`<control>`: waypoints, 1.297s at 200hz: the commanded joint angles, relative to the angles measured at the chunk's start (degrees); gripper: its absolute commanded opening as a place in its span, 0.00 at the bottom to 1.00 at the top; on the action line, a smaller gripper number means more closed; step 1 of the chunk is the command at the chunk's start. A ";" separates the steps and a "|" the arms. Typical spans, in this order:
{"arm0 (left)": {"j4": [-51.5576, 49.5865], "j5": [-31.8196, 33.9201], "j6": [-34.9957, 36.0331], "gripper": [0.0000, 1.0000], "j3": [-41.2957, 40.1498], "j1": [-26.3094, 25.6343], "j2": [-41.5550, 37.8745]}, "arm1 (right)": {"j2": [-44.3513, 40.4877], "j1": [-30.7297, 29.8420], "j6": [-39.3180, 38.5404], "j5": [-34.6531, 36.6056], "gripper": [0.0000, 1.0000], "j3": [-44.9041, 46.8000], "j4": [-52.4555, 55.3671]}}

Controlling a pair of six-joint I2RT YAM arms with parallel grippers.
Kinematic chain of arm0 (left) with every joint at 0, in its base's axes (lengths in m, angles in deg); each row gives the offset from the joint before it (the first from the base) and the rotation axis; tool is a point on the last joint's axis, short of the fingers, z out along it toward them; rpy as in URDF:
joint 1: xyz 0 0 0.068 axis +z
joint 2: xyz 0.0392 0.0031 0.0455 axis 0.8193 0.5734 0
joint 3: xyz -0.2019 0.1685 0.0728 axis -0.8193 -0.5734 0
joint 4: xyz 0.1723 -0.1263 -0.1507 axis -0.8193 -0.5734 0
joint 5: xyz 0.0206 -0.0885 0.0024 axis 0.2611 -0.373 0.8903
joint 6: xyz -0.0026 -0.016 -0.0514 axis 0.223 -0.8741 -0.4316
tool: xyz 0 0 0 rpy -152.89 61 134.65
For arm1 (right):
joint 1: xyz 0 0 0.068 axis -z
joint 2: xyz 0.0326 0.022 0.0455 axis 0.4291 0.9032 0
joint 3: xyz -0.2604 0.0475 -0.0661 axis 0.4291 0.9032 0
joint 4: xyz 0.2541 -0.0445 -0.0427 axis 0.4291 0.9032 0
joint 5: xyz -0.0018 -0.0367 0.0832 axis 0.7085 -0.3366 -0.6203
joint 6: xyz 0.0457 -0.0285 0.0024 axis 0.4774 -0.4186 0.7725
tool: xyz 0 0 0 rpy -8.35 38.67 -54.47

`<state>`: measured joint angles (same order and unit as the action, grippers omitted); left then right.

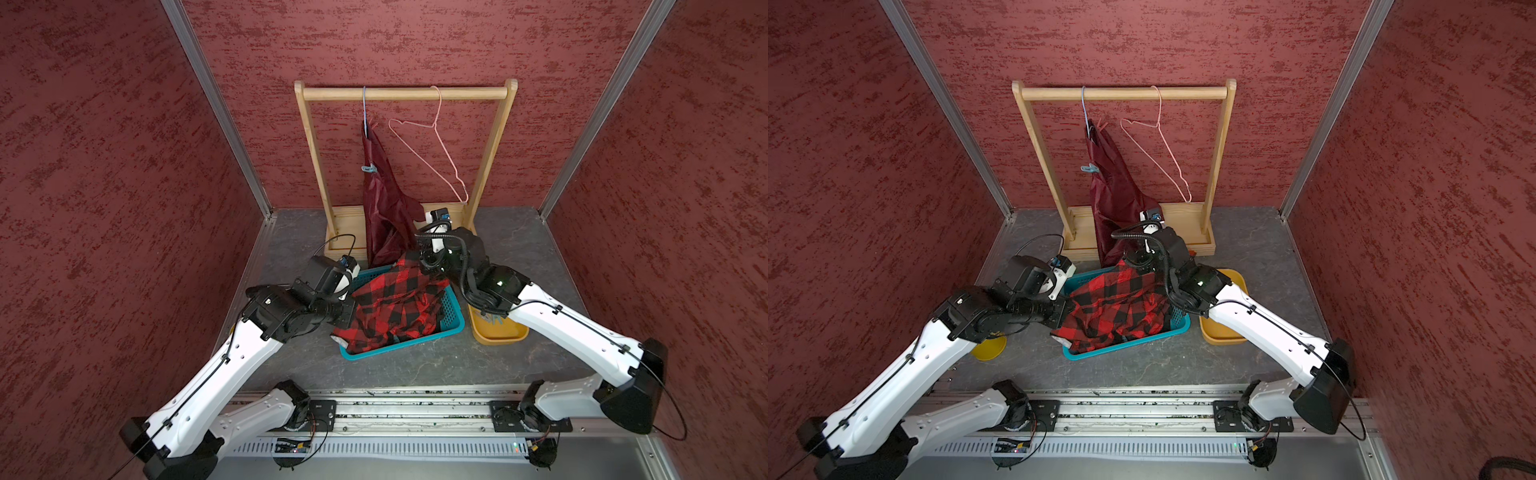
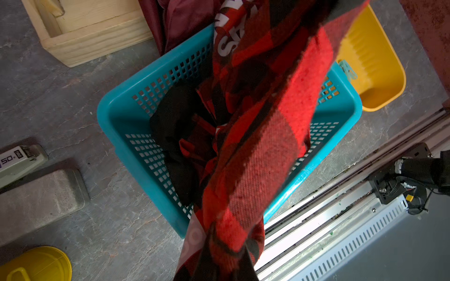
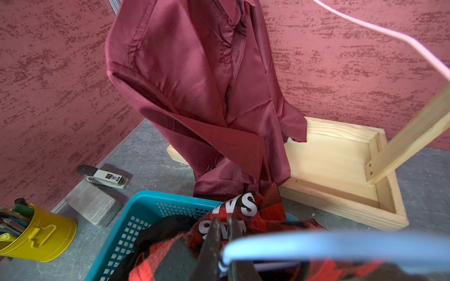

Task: Remove the clothespins securing long-sleeve shirts to the hanger
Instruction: Remove the long-sleeve shirt from the hanger.

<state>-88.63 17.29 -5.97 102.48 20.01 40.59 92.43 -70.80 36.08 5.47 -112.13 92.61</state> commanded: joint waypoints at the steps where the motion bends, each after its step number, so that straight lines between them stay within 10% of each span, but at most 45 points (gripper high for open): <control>1: -2.21 5.53 -7.63 0.00 -1.14 2.30 -1.99 | -2.68 4.28 1.19 4.16 0.00 -0.03 -0.67; 82: 0.73 -1.03 -7.52 0.00 -2.90 4.79 -3.52 | -0.33 7.93 2.74 2.67 0.00 -2.11 1.88; 120: 3.07 -4.32 -6.77 0.39 -3.20 4.68 -3.11 | -0.97 7.94 3.30 0.71 0.00 -1.50 -0.02; 145: 3.15 -5.67 -5.90 0.45 -3.49 4.68 -2.04 | -1.37 7.94 3.53 0.69 0.00 -1.15 -0.01; 170: 4.22 -7.08 -5.80 0.40 -4.27 4.68 -1.79 | -1.78 7.94 3.62 0.82 0.00 -0.71 -0.09; 204: 5.90 -7.91 -6.79 0.00 -4.65 4.68 -1.41 | -2.17 7.94 3.88 0.44 0.00 0.27 -1.08; 259: 0.02 5.50 -12.98 0.00 -5.86 5.38 -0.52 | -1.31 10.05 5.35 3.13 0.00 -0.21 0.33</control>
<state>-84.63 15.08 -15.15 97.76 24.58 39.61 92.17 -62.89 39.68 4.28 -112.09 93.95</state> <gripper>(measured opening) 0.058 0.091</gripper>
